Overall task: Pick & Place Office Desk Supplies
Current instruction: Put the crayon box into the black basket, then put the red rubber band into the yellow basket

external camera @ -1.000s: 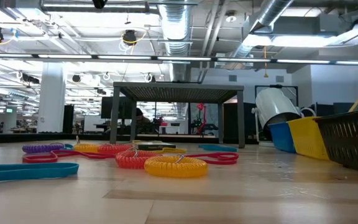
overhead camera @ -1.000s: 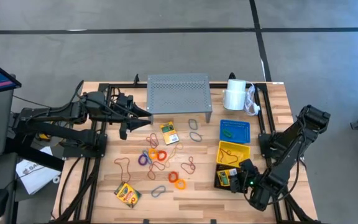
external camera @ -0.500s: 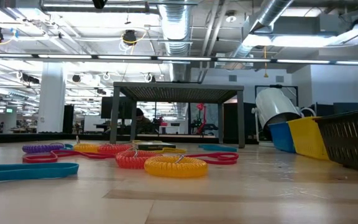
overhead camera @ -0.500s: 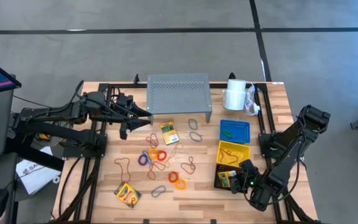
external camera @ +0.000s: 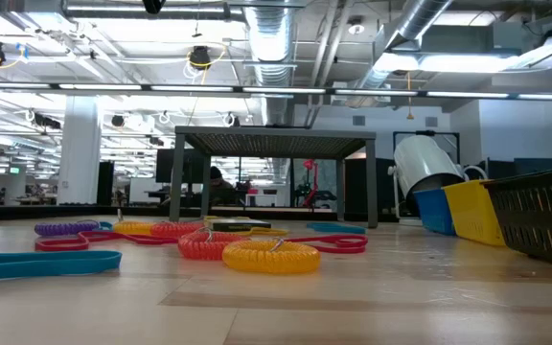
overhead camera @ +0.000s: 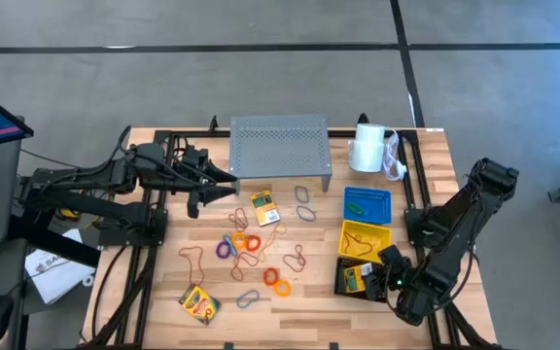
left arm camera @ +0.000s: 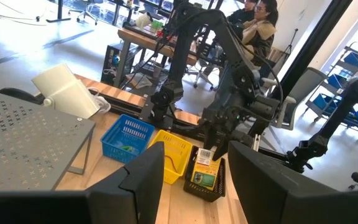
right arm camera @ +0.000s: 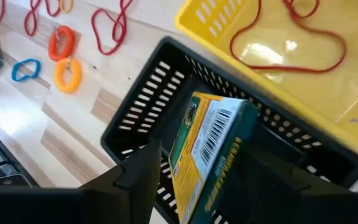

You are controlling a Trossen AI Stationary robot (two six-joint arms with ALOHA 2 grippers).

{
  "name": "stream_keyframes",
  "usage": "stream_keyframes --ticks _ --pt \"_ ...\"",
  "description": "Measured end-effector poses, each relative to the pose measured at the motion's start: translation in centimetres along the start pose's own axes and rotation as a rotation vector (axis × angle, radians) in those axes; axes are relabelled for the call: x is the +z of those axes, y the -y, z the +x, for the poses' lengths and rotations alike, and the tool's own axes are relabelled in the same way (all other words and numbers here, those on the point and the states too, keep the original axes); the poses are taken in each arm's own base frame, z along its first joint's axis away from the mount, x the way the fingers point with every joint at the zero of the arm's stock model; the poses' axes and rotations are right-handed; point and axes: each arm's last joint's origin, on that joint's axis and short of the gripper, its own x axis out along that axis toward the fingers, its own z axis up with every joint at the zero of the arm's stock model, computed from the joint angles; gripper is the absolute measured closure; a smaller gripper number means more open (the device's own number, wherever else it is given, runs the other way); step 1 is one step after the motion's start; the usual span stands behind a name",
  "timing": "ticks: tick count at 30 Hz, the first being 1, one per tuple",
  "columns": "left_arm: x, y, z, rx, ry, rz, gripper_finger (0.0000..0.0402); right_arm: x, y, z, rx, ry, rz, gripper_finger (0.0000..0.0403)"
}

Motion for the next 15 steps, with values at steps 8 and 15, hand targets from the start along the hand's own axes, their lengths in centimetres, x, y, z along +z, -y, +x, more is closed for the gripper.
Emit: stream_keyframes --ticks 8,15 --pt "0.0 0.0 0.0 0.001 -0.004 0.000 0.0228 0.9 0.2 -1.2 -0.005 -0.046 -0.026 0.0231" --pt "-0.1 0.0 0.0 0.001 -0.005 0.000 0.0228 1.5 0.2 -1.8 0.013 -0.043 -0.014 0.0244"
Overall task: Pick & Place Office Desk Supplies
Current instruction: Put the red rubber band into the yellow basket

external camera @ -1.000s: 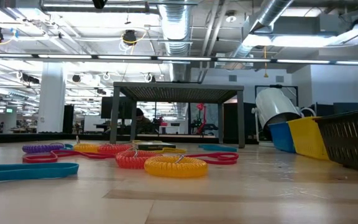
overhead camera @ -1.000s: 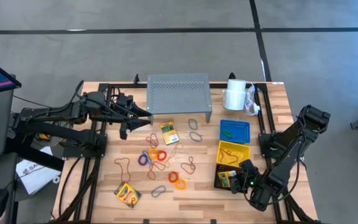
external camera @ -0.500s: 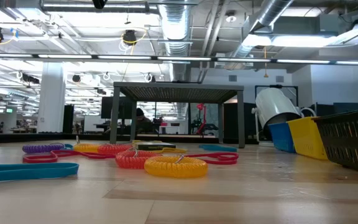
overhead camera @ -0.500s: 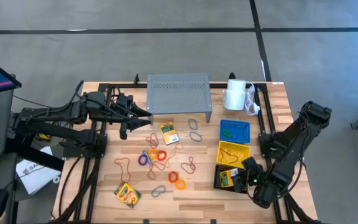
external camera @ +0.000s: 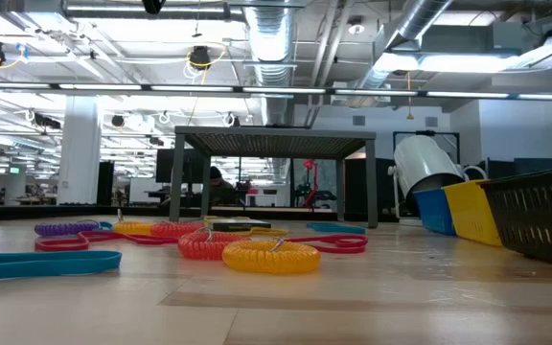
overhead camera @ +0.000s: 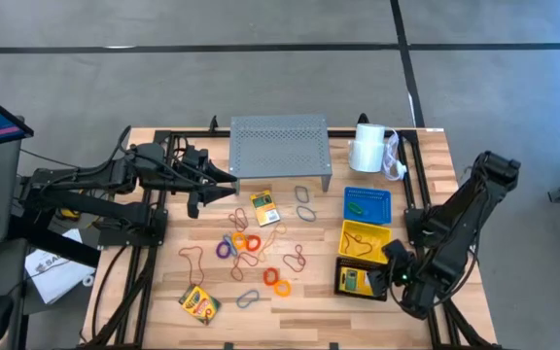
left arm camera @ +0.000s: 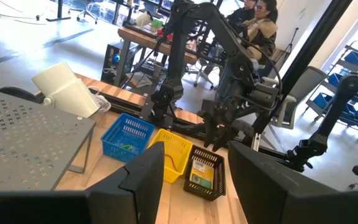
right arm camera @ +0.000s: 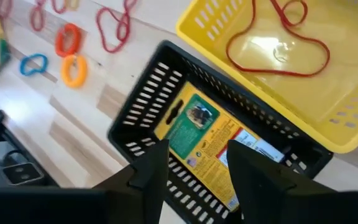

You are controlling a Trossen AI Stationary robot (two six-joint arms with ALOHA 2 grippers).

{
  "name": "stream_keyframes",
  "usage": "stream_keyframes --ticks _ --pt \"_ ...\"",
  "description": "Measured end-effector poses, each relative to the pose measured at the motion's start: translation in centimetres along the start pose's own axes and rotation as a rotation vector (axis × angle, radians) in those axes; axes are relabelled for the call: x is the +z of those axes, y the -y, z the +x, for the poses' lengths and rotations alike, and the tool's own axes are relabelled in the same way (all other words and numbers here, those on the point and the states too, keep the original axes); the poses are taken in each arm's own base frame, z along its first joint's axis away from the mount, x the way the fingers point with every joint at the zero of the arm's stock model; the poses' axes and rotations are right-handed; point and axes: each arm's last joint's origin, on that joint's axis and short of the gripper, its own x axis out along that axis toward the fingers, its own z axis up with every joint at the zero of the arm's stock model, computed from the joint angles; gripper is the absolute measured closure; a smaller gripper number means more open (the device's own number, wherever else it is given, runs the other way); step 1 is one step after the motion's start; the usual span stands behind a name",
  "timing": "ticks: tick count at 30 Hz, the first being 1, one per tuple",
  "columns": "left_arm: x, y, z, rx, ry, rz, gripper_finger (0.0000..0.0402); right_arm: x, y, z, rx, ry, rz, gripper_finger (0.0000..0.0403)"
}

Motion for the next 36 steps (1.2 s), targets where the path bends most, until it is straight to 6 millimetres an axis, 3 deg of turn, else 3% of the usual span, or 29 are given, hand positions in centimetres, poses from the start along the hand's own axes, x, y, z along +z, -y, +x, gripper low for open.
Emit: stream_keyframes --ticks 10,17,23,29,36 --pt "-0.3 -0.1 0.4 0.006 -0.029 0.023 0.0228 3.2 -1.4 -0.2 0.081 0.068 -0.139 0.0258" --pt "-0.6 -0.2 0.4 0.015 -0.054 0.039 0.0228 8.8 -4.0 0.4 0.101 0.055 -0.331 0.0277" --pt "-1.0 -0.3 -1.2 0.036 -0.113 0.031 0.0228 13.3 -6.0 0.8 0.099 0.020 -0.398 0.0290" --pt "-1.2 -0.3 -3.5 0.048 -0.141 0.027 0.0229 15.8 -7.5 3.0 0.073 -0.069 -0.415 0.0299" --pt "-0.6 0.0 -5.6 0.023 -0.070 0.060 0.0229 15.5 -10.2 7.3 0.044 -0.225 -0.484 0.0303"
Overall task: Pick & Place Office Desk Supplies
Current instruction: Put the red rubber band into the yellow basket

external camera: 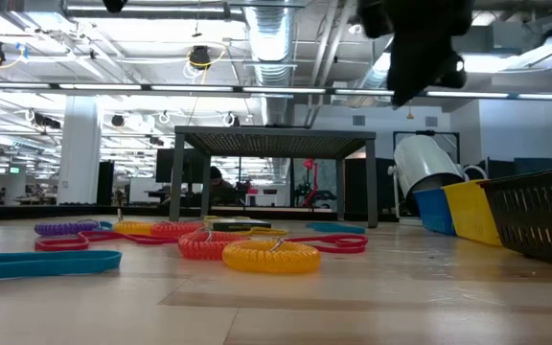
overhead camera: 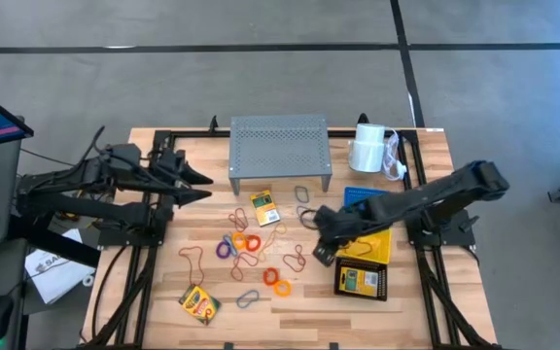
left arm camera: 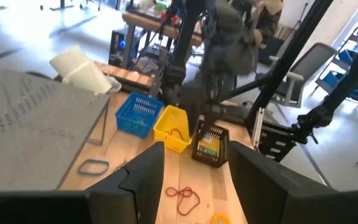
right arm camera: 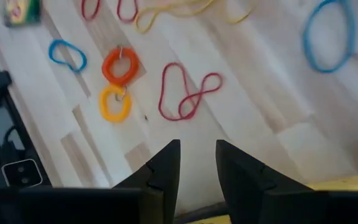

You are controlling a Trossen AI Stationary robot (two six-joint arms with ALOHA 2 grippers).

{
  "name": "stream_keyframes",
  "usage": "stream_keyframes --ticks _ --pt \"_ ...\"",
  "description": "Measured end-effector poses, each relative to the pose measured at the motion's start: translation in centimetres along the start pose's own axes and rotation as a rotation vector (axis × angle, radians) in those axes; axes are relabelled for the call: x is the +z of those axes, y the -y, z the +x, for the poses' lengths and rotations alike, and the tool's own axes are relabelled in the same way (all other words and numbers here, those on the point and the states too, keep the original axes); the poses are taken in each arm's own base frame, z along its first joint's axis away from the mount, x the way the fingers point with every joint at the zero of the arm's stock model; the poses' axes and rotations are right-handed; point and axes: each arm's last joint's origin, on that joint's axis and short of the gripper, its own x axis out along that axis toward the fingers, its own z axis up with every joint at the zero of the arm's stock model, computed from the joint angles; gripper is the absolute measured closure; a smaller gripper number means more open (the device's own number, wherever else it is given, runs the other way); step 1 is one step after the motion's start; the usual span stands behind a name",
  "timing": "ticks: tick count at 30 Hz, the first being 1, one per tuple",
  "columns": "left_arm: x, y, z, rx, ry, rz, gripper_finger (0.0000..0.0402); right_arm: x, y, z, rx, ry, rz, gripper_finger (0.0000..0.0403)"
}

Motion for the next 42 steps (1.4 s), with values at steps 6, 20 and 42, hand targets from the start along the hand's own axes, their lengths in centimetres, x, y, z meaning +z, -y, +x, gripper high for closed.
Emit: stream_keyframes --ticks 6,20,42 --pt "0.0 0.0 -0.1 -0.001 0.002 0.052 0.0229 1.6 -2.2 3.1 -0.047 -0.078 -0.006 0.0303" --pt "-0.3 -0.1 1.2 0.009 -0.049 0.113 0.0229 4.6 -3.8 9.2 -0.199 -0.262 0.008 0.0303" --pt "-0.6 0.0 0.6 -0.051 -0.080 0.115 0.0229 5.1 -2.6 12.6 -0.266 -0.213 0.132 0.0239"
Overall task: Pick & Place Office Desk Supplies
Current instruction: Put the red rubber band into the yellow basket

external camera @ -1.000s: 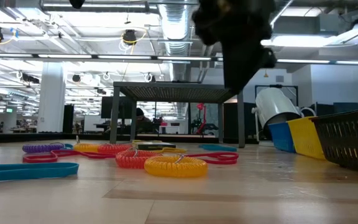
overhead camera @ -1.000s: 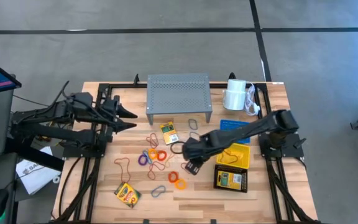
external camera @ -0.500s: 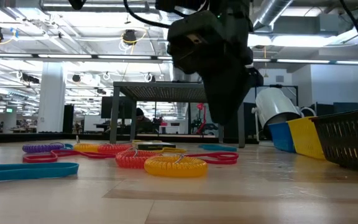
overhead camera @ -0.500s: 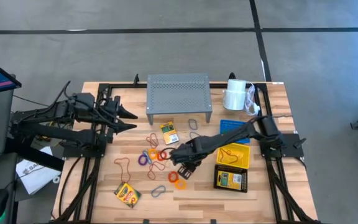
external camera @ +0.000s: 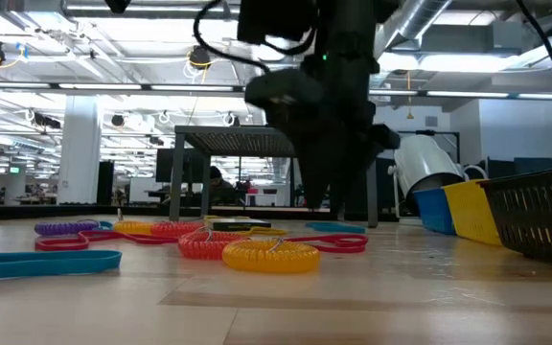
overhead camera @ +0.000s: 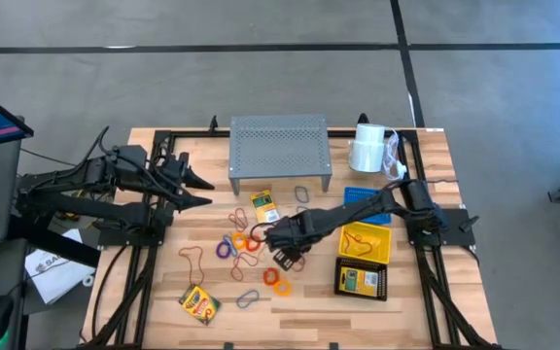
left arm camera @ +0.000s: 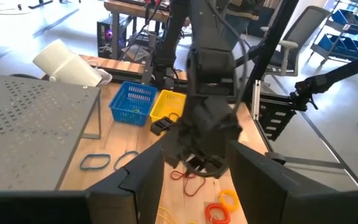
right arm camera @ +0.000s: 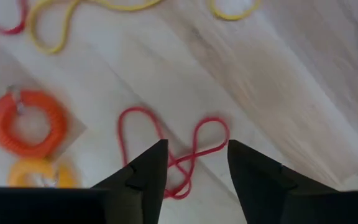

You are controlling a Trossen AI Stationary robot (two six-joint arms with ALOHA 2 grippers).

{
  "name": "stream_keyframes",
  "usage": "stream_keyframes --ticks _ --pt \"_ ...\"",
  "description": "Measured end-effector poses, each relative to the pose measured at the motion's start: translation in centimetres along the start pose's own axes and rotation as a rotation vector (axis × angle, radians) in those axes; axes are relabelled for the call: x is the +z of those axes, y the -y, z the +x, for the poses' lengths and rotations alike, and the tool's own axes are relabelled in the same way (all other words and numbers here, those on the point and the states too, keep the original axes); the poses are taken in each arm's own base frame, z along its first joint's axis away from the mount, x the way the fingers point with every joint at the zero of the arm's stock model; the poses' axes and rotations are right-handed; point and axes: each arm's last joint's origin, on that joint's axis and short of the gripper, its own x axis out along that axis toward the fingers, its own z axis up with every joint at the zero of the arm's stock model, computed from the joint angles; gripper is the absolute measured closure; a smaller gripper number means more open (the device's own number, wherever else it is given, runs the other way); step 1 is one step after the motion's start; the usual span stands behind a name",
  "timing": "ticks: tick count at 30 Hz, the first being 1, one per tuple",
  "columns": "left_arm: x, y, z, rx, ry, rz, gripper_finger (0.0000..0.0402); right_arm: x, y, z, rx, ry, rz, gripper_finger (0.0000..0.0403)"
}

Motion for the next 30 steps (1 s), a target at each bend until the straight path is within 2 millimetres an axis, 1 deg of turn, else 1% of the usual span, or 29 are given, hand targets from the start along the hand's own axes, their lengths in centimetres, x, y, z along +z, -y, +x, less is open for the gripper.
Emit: stream_keyframes --ticks 5,11,13,16,19,23,26,30 --pt "0.0 0.0 0.0 -0.001 0.000 0.000 0.0229 -0.6 0.1 0.6 -0.016 -0.013 0.014 0.0228" --pt "0.0 0.0 0.0 -0.001 0.001 0.000 0.0229 -0.7 0.0 0.6 -0.017 -0.007 0.010 0.0236" --pt "0.0 0.0 0.0 -0.001 0.001 0.000 0.0229 -0.7 -0.1 1.4 -0.024 -0.014 0.010 0.0240" --pt "0.0 0.0 0.0 -0.001 0.004 0.000 0.0229 -1.2 -0.2 2.8 -0.048 -0.066 -0.009 0.0244" --pt "0.1 0.0 -0.1 -0.002 0.011 0.001 0.0229 -1.5 -0.5 3.4 -0.045 -0.090 -0.014 0.0245" --pt "0.1 0.1 -0.3 -0.003 0.019 0.001 0.0229 -1.8 -0.7 3.3 -0.057 -0.068 -0.026 0.0247" --pt "0.1 0.0 -0.3 -0.002 0.017 0.001 0.0229 -1.7 -0.5 3.2 -0.062 -0.068 -0.025 0.0265" --pt "0.1 0.0 -0.3 -0.002 0.017 0.001 0.0229 -1.7 -0.4 3.2 -0.069 -0.076 -0.047 0.0324"
